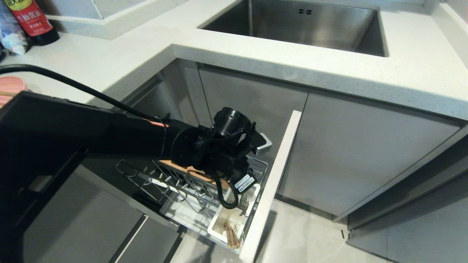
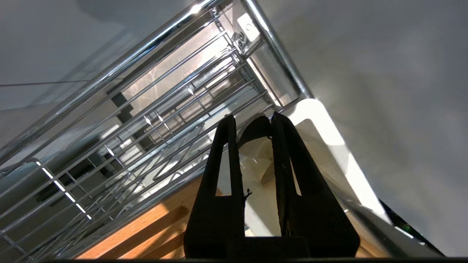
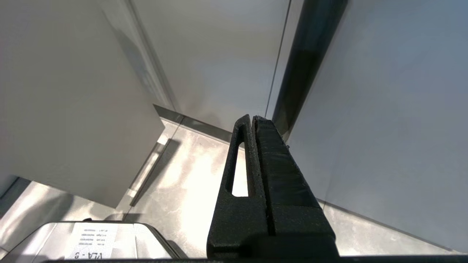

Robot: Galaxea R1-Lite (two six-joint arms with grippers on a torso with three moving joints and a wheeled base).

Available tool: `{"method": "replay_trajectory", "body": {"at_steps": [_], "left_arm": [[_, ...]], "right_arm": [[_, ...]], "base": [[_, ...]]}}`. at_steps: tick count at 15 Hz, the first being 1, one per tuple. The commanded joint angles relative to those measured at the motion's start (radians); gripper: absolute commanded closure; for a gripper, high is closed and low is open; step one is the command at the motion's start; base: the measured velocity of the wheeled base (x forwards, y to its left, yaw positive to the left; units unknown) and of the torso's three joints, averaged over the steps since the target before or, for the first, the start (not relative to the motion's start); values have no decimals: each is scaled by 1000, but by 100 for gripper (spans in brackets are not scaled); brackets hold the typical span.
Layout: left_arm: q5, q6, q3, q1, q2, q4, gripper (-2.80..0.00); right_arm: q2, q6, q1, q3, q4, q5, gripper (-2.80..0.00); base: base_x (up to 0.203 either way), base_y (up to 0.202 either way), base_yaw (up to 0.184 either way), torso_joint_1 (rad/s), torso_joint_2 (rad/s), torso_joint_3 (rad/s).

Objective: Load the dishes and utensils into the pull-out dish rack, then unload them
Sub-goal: Take the spoon out of the cupboard

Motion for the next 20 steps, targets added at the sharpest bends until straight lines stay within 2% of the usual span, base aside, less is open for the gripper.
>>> {"method": "replay_trajectory", "body": {"at_steps": [1,12,20], "left_arm": [[-1,1,2,0,-6,2,0],[-1,-22,60,-3,-217,11,0],[-1,-38,78,0,-300,11,0]], "right_arm": [[0,-1,0,0,0,0,0],[0,-1,0,0,1,0,0],[0,-1,0,0,0,0,0]], "base": [[0,0,0,0,0,0],[0,0,0,0,0,0],[0,0,0,0,0,0]]}}
